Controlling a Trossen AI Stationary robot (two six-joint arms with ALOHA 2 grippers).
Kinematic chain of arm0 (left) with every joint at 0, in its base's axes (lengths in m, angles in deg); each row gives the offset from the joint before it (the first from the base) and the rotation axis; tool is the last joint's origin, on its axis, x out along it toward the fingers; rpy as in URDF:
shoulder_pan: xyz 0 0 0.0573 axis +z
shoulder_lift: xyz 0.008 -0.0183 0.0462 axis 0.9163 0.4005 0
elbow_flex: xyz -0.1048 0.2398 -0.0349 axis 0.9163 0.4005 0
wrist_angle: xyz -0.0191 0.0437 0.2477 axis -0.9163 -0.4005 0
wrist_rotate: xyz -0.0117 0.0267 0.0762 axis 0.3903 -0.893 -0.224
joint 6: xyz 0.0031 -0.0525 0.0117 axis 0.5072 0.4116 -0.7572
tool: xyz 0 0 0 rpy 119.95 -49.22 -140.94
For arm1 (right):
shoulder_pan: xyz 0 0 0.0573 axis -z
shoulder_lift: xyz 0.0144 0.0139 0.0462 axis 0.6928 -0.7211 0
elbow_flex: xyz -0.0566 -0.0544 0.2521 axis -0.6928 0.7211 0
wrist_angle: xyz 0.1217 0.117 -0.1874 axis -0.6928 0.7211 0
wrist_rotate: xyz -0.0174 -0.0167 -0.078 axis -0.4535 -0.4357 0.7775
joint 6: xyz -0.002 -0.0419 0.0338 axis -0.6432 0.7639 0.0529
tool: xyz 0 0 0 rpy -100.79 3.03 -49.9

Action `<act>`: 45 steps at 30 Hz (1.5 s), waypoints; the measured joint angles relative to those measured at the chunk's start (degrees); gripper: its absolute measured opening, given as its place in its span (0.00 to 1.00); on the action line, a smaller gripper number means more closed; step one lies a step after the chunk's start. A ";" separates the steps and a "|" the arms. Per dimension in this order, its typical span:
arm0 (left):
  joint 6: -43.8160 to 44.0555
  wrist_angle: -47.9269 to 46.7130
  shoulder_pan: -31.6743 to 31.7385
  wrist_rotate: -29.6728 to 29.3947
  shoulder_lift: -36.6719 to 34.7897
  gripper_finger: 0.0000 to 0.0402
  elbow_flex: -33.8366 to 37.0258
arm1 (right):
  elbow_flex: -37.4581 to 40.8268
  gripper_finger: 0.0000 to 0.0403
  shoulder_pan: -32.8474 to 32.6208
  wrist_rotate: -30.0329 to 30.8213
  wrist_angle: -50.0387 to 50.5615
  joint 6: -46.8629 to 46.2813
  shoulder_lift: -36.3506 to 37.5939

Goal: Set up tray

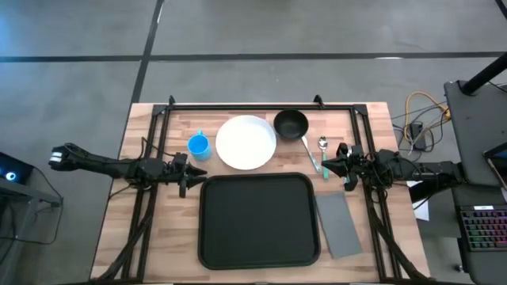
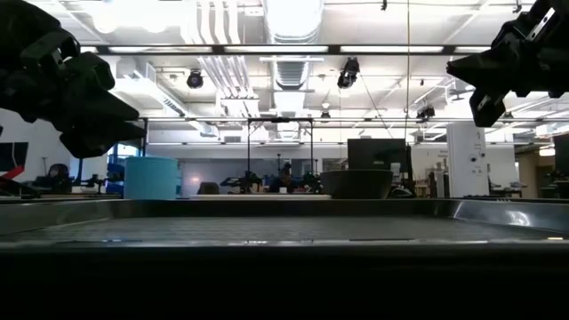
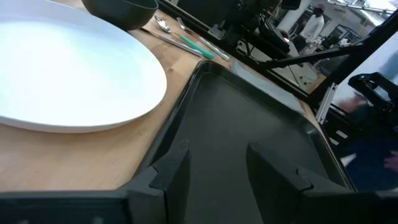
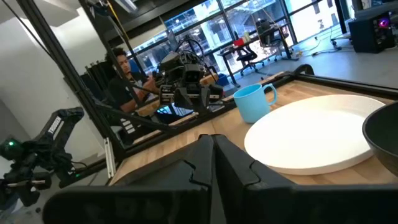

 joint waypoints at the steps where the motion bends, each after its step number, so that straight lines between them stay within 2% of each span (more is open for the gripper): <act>1: 0.00 -0.01 0.00 0.02 0.01 0.34 0.00 | -0.01 0.02 0.02 0.00 0.00 0.01 0.00; 20: 0.00 0.00 0.00 0.00 0.00 0.34 0.00 | 0.00 0.02 0.00 0.00 -0.04 -0.46 0.00; 23: 0.00 -0.02 0.01 0.00 0.00 0.34 0.02 | -0.01 0.02 -0.02 3.74 -0.60 -6.70 -0.07; 25: 0.00 -0.01 -0.01 0.00 0.00 0.34 0.01 | 0.00 0.02 0.00 9.45 -0.52 -12.10 -0.03; 28: 0.00 0.00 -0.01 0.00 0.00 0.34 0.00 | 0.00 0.02 0.02 19.11 0.04 -14.20 -0.70; 29: 0.00 -0.02 0.01 0.00 0.02 0.34 0.00 | -0.01 0.02 0.02 20.51 0.07 -16.31 -0.96; 36: 0.00 -0.01 -0.01 0.00 0.00 0.34 0.01 | 0.00 0.02 0.02 20.90 -0.04 -25.42 -4.50; 42: 0.00 -0.01 -0.02 0.01 0.00 0.34 0.00 | 0.00 0.02 0.01 20.92 -0.51 -27.46 -5.51; 45: 0.00 0.00 -0.02 0.00 0.00 0.34 0.01 | 0.00 0.02 -0.13 20.31 -1.38 -34.83 -5.62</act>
